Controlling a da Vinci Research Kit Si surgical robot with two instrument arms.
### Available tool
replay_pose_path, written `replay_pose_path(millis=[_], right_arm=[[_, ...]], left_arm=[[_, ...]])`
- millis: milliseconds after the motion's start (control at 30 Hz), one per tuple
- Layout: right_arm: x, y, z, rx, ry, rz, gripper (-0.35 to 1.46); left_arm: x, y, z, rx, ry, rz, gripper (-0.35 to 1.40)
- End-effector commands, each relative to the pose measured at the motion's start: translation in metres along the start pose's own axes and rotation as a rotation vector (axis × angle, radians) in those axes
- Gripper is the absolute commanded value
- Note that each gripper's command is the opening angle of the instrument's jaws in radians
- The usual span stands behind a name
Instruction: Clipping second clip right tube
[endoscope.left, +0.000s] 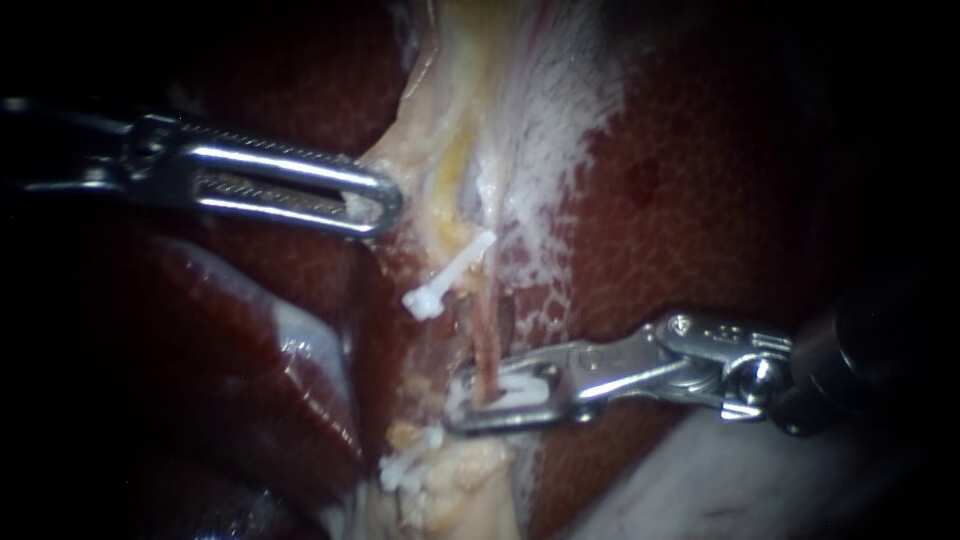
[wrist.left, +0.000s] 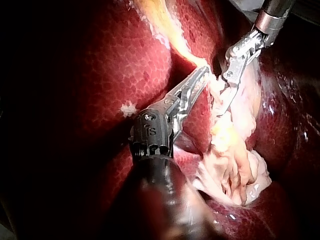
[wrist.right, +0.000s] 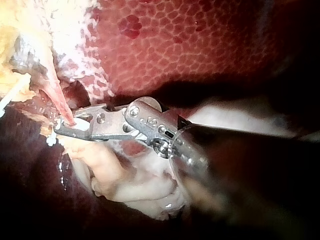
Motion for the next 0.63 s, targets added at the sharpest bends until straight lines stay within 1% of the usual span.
replay_pose_path(millis=[33,200,633], right_arm=[[-0.0001,0.0,0.0,0.001,0.0,-0.002,-0.35],[-0.0003,0.0,0.0001,0.001,-0.001,-0.003,-0.35],[-0.0003,0.0,0.0001,0.0,-0.001,-0.003,-0.35]], left_arm=[[0.0,0.0,0.0,0.001,0.0,0.0,-0.35],[0.0,0.0,0.0,0.001,0.0,0.0,-0.35],[0.0,0.0001,0.0001,0.001,0.0,0.0,-0.35]])
